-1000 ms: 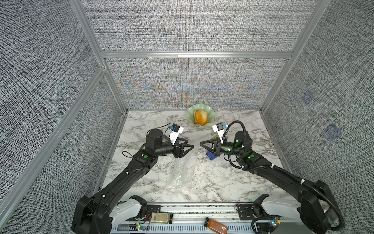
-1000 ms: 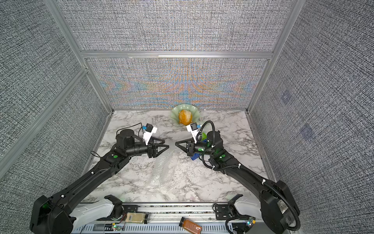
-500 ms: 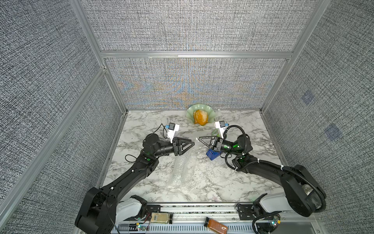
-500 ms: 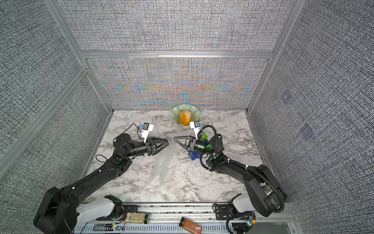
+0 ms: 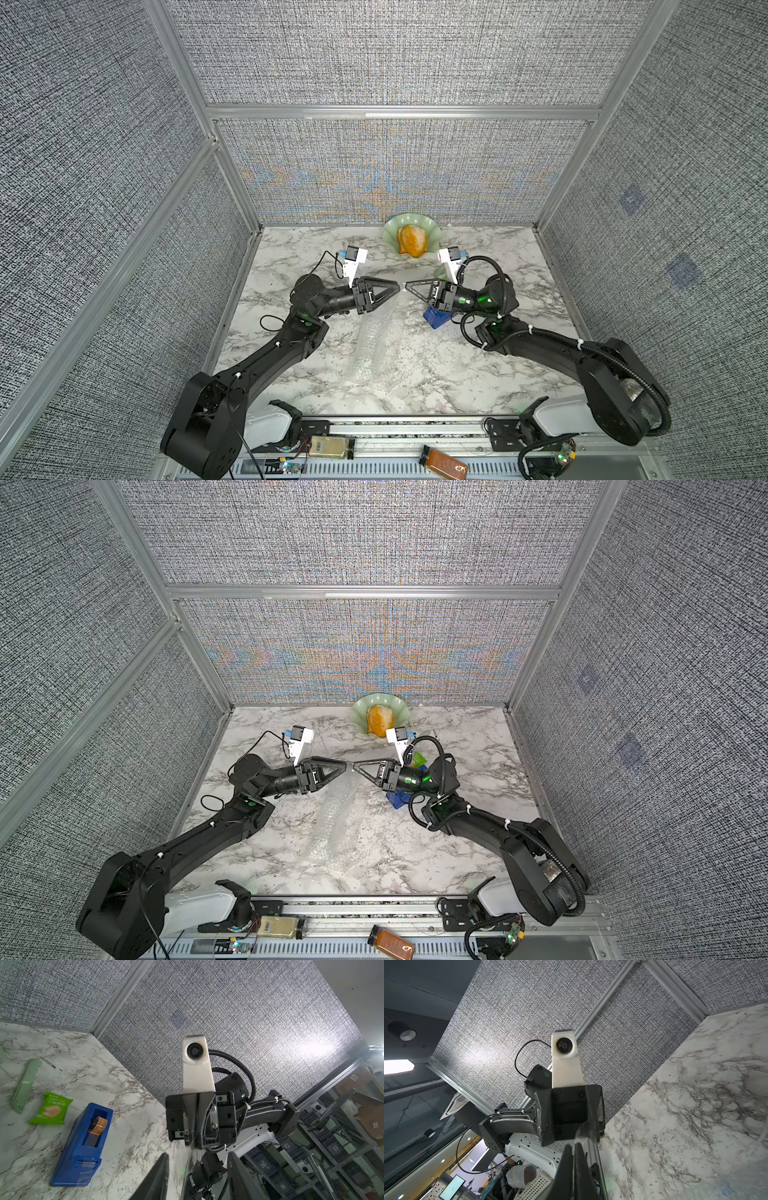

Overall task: Wrap wine bottles in bubble wrap
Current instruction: Adjust the tape.

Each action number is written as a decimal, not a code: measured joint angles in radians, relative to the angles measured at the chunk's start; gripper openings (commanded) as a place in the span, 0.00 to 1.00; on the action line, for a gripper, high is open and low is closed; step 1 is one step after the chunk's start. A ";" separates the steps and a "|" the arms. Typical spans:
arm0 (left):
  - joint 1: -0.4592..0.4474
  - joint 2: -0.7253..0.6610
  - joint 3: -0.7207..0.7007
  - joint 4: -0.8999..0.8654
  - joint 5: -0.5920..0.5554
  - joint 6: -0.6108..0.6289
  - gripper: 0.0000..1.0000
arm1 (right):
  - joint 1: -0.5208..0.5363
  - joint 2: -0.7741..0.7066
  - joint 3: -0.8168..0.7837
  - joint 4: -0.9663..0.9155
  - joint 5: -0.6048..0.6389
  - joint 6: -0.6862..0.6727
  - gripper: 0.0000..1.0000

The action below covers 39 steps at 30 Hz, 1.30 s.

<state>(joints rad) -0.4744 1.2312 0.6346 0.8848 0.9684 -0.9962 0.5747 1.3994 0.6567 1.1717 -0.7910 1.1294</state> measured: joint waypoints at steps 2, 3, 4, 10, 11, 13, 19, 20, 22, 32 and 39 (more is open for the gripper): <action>0.000 0.000 0.001 0.010 0.003 -0.006 0.35 | 0.000 -0.008 0.000 -0.022 0.000 -0.008 0.00; 0.001 0.000 0.001 0.013 0.004 -0.007 0.33 | 0.000 -0.013 0.000 -0.031 0.000 -0.013 0.00; 0.001 0.000 0.001 0.017 0.004 -0.013 0.31 | 0.000 -0.017 0.000 -0.041 0.000 -0.020 0.00; 0.001 0.002 0.001 0.027 0.026 -0.025 0.21 | 0.001 -0.033 0.009 -0.101 0.001 -0.055 0.00; 0.001 0.005 0.002 0.028 0.026 -0.025 0.21 | 0.002 -0.035 0.010 -0.113 0.002 -0.056 0.00; 0.001 0.013 0.004 0.030 0.031 -0.026 0.17 | 0.002 -0.039 0.010 -0.129 0.001 -0.066 0.00; 0.001 0.059 0.026 0.033 0.083 -0.037 0.00 | 0.010 -0.051 0.021 -0.181 0.005 -0.091 0.00; 0.003 0.068 0.029 0.034 0.087 -0.041 0.00 | 0.009 -0.056 0.023 -0.196 0.006 -0.100 0.00; 0.005 0.077 0.029 0.032 0.100 -0.048 0.00 | 0.010 -0.070 0.024 -0.227 0.011 -0.122 0.00; 0.034 0.037 0.028 -0.126 0.104 0.057 0.00 | 0.009 -0.174 0.067 -0.537 0.090 -0.294 0.45; 0.060 0.003 0.116 -0.480 -0.003 0.291 0.00 | 0.013 -0.195 0.089 -0.766 0.218 -0.347 0.50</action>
<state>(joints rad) -0.4149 1.2343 0.7502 0.4053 0.9653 -0.7048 0.5873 1.2049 0.7452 0.4061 -0.5728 0.7826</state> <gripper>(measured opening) 0.058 0.504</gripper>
